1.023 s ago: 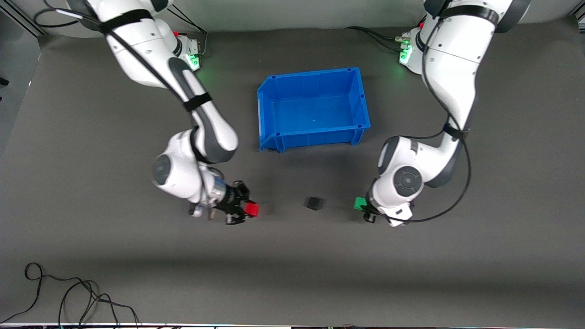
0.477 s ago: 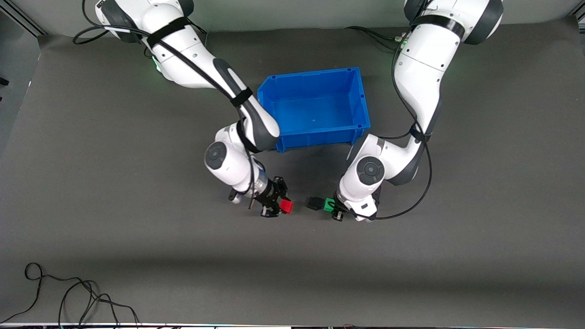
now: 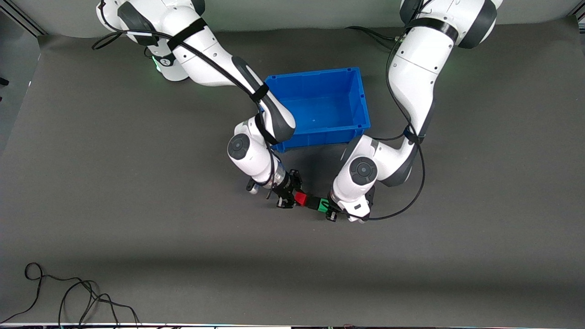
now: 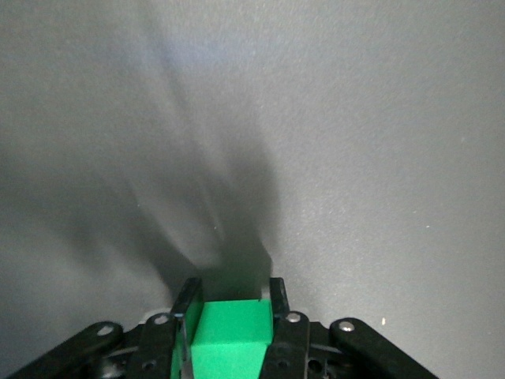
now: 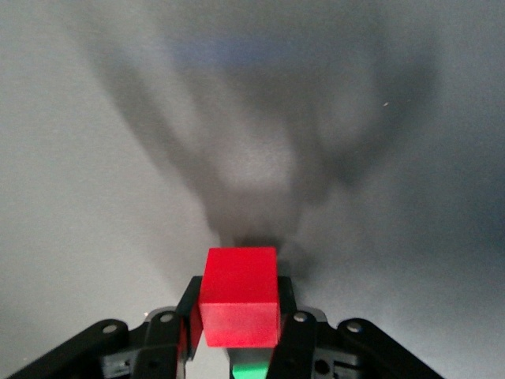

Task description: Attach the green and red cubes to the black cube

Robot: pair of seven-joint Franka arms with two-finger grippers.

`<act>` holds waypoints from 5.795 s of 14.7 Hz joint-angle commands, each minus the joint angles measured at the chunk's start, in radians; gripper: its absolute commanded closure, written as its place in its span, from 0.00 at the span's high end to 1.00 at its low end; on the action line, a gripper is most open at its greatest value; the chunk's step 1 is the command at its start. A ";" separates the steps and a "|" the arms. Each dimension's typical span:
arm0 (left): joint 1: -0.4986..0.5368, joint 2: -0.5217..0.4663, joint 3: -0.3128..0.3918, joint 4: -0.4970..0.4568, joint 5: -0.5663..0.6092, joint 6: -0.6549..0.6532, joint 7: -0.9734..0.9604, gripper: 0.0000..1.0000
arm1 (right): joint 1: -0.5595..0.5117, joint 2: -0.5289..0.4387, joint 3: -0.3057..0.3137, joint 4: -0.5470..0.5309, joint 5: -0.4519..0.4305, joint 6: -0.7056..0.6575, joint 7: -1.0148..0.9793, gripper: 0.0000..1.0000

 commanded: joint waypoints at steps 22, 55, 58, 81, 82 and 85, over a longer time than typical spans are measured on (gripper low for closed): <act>-0.018 0.015 0.021 0.033 0.009 -0.005 -0.003 0.79 | 0.018 0.061 -0.017 0.088 0.005 0.018 0.016 0.95; 0.530 -0.835 0.077 -0.363 0.143 -0.603 1.729 1.00 | -0.483 -0.801 -0.152 -0.090 -0.702 -0.993 -1.795 1.00; 0.524 -0.824 0.071 -0.339 0.152 -0.617 1.732 1.00 | -0.698 -0.829 0.018 -0.090 -0.702 -0.994 -1.981 1.00; 0.509 -0.777 0.074 -0.234 0.158 -0.732 1.730 0.92 | -0.780 -0.860 0.049 -0.080 -0.579 -1.141 -2.165 1.00; 0.510 -0.778 0.074 -0.234 0.158 -0.719 1.730 0.95 | -0.781 -0.858 0.049 -0.078 -0.591 -1.146 -2.164 1.00; 0.513 -0.783 0.074 -0.227 0.158 -0.705 1.730 0.98 | -0.780 -0.857 0.052 -0.073 -0.612 -1.149 -2.164 1.00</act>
